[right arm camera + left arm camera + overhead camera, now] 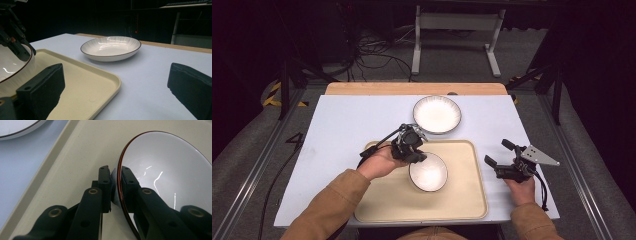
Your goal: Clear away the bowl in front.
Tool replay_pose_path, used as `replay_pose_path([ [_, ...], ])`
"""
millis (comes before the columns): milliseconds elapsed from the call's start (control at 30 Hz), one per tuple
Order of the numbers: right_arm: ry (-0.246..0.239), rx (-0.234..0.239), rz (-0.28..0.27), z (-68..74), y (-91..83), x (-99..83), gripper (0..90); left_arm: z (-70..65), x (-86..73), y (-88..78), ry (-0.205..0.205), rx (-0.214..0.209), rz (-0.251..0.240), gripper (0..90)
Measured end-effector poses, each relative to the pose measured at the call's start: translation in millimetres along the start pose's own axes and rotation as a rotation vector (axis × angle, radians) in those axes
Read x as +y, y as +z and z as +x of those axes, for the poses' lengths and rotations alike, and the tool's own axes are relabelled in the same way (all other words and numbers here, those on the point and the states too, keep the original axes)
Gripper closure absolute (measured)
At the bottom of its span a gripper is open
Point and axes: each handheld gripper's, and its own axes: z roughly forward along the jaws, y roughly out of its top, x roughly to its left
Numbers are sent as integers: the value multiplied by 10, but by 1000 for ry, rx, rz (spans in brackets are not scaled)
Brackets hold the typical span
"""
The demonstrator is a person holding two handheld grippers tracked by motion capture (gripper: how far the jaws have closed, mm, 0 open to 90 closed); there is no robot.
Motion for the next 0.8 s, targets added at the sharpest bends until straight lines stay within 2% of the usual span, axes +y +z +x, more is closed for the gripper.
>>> replay_pose_path([
  [400,-8,-2,8,-1,8,-4,17,42,-19,24,-15,-6,7,816],
  [467,-9,-3,9,1,8,-4,17,47,-21,24,-8,-7,16,816],
  [633,-6,-4,11,1,10,-6,17,51,-41,48,-6,11,22,802],
  [800,-4,-6,12,0,11,-7,17,79,-62,62,-16,7,28,790],
])
